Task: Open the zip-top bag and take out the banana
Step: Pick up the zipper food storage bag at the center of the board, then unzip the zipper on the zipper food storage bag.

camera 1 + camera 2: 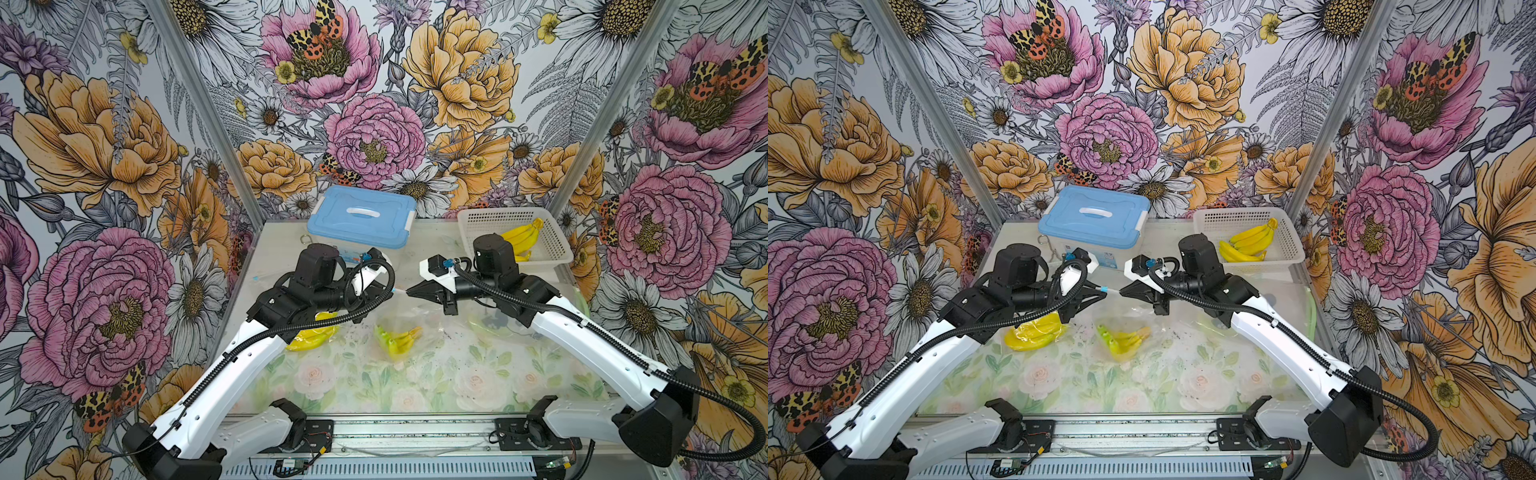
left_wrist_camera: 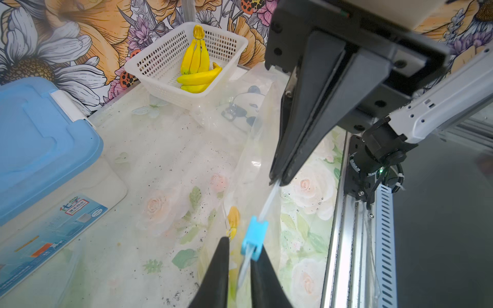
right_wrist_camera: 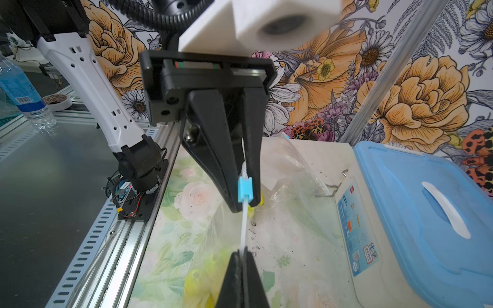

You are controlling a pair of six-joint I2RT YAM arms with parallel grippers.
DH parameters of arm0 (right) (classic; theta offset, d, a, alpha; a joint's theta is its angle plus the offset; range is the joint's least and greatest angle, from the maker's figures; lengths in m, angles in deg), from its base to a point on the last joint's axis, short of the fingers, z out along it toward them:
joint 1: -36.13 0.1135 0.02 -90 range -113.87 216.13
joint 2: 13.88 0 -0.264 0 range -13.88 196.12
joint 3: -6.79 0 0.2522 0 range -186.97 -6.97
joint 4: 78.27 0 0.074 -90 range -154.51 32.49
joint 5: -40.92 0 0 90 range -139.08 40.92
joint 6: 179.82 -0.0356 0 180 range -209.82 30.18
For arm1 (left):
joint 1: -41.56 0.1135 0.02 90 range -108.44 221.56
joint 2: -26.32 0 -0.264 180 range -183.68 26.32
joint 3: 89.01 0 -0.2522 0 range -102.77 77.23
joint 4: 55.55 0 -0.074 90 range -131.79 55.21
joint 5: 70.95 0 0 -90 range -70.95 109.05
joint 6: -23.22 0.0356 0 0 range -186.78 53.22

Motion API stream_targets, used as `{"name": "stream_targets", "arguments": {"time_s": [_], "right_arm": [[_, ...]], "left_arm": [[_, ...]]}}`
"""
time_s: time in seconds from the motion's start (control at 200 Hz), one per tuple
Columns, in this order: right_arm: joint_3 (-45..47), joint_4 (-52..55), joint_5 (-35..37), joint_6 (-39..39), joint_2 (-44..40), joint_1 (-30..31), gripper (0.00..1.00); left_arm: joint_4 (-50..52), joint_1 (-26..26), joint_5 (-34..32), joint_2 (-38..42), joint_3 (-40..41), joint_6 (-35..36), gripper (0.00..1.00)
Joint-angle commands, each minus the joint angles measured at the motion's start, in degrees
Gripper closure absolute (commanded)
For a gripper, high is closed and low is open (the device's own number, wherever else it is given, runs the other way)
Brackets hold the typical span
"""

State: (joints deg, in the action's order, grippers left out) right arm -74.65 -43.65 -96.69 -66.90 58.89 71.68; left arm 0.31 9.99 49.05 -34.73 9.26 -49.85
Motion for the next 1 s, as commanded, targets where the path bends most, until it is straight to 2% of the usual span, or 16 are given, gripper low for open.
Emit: {"name": "stream_targets", "arguments": {"time_s": [0.0, 0.03, 0.135, 0.19, 0.245, 0.64, 0.895, 0.995], "right_arm": [[-0.08, -0.26, 0.14, -1.23, -0.89, -0.48, 1.00], [-0.25, -0.23, -0.01, -1.44, -0.81, -0.33, 0.99], [-1.07, -0.29, 0.04, -1.91, -0.21, 0.75, 0.70], [-1.66, -0.25, -0.09, -2.13, 0.32, 1.54, 0.64], [-2.27, -0.25, -0.11, -1.92, 0.95, 2.42, 0.62], [-7.50, -0.29, 0.57, -2.42, 4.92, 5.66, 0.62], [-6.92, -0.29, 0.85, -3.35, 4.13, 6.10, 0.80], [-6.16, -0.33, 1.15, -3.45, 3.45, 6.20, 0.83]], "left_arm": [[-1.59, 0.34, 2.54, 0.84, 0.26, 0.78, 1.00], [-1.58, 0.27, 2.69, 0.98, 0.36, 0.83, 1.00], [-1.52, 0.25, 2.95, 1.34, 0.46, 1.00, 1.00], [-1.50, 0.19, 2.95, 1.64, 0.39, 1.17, 1.00], [-1.16, 0.08, 2.94, 1.89, 0.54, 1.58, 1.00], [1.31, -2.18, 0.66, 2.14, 0.90, 4.28, 1.00], [1.26, -2.35, 0.05, 1.47, 0.39, 4.61, 1.00], [1.31, -2.40, 0.06, 1.40, 0.46, 4.59, 1.00]]}}
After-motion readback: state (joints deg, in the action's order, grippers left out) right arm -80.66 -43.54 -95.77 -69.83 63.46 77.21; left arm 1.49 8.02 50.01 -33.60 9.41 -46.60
